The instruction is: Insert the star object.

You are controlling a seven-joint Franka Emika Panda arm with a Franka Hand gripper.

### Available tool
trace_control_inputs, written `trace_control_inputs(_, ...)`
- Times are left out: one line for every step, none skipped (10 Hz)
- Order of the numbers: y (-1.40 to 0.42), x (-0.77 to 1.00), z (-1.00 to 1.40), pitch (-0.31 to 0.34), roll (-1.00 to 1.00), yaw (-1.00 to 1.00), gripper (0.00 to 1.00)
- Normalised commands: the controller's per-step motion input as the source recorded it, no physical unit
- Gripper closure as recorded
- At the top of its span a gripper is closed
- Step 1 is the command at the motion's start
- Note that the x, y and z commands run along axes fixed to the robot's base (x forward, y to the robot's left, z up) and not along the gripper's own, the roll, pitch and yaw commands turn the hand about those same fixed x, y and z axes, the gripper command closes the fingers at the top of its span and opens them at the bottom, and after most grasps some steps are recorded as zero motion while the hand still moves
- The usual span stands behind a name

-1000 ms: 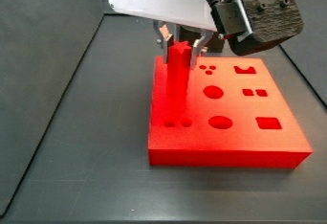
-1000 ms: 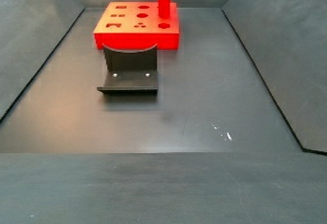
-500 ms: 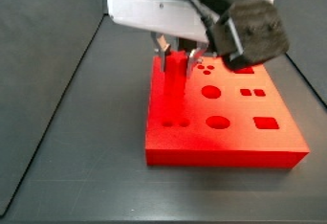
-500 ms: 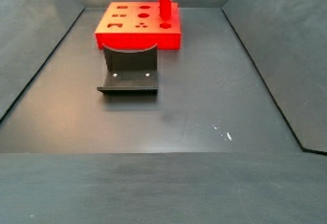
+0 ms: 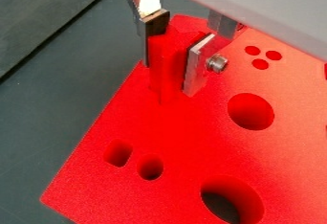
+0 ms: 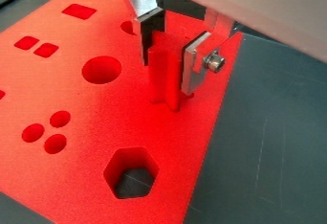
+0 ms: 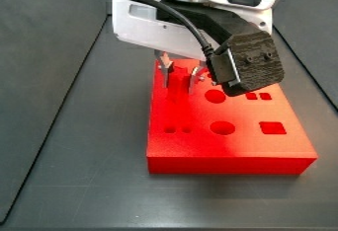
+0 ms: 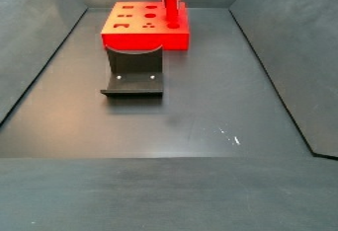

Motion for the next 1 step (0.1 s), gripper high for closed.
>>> trace_control_inputs(0.00,0.00,0.00,0.000,0.00,0.00,1.00)
